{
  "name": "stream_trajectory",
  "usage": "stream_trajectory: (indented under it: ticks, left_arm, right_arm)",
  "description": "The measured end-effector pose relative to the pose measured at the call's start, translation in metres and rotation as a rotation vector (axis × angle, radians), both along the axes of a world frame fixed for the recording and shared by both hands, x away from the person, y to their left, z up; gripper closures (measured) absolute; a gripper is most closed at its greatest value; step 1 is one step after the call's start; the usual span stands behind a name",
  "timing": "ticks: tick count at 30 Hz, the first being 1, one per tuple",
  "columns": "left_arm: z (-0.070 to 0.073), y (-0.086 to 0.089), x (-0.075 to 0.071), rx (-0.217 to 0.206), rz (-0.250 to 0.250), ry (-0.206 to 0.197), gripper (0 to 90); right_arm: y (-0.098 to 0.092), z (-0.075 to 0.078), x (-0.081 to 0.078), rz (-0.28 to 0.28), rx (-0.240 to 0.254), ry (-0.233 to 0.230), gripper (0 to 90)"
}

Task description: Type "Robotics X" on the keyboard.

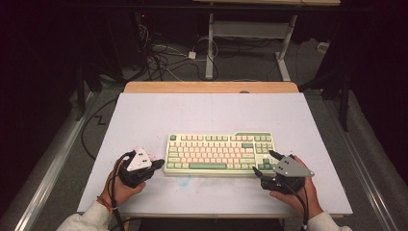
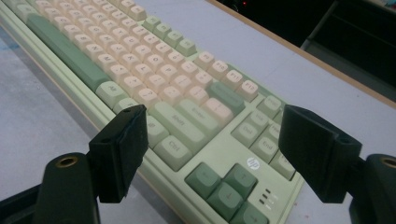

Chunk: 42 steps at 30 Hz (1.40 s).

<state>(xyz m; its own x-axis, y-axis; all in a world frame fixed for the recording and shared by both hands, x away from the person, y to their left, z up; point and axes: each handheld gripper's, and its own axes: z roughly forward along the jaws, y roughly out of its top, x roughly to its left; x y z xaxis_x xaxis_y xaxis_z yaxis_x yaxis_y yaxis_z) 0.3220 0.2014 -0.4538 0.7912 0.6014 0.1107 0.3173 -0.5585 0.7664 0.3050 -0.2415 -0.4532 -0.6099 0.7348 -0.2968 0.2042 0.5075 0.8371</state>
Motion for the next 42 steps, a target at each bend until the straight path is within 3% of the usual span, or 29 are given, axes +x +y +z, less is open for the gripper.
stream_trajectory:
  ticks: [5,11,19,23,34,42]
  left_arm:
    - [0.005,-0.013,0.009,0.041,-0.002,0.012,87.8]
    - [0.012,-0.025,0.018,0.057,-0.011,0.022,87.8]
    - [0.021,-0.057,0.034,0.098,-0.055,0.021,87.9]
    - [0.021,-0.073,0.045,0.128,-0.077,0.025,87.9]
    - [0.016,-0.101,0.069,0.162,-0.112,0.061,87.9]
    - [0.013,-0.117,0.077,0.193,-0.127,0.063,87.8]
  right_arm:
    - [-0.002,-0.001,-0.003,-0.005,0.009,0.006,24.4]
    - [-0.003,-0.002,-0.003,-0.006,0.001,0.008,24.4]
    - [-0.001,-0.004,-0.001,-0.002,-0.006,0.021,24.5]
    - [-0.001,-0.006,0.001,-0.015,-0.025,0.031,24.7]
    - [0.003,-0.011,0.006,0.003,-0.036,0.054,24.8]
    - [0.004,-0.014,0.007,0.015,-0.048,0.064,24.9]
